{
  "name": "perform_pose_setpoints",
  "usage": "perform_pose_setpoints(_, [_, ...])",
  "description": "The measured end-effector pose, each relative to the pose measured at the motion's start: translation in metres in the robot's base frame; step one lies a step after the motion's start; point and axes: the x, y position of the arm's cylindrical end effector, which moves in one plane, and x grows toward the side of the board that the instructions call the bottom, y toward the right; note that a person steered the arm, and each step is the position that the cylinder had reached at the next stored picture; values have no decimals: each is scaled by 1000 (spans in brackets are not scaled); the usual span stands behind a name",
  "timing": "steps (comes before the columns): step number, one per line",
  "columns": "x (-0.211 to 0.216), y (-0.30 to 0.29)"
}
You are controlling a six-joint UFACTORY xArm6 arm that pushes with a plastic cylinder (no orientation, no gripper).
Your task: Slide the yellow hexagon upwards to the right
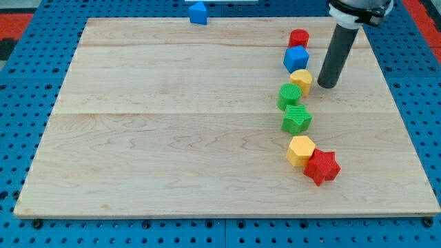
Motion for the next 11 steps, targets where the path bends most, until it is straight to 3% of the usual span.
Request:
perform_pose_setpoints(2, [-2,-45])
perform_pose_setpoints(3, [0,-12])
perform_pose_setpoints(4, [66,53])
perform_pose_setpoints(5, [187,60])
perform_pose_setpoints(6, [244,1])
perform_pose_setpoints(7, [230,-96])
perform_pose_setpoints(8, [188,-121])
perform_pose_setpoints(9, [172,-120])
perform_pose_setpoints(11, [159,-62])
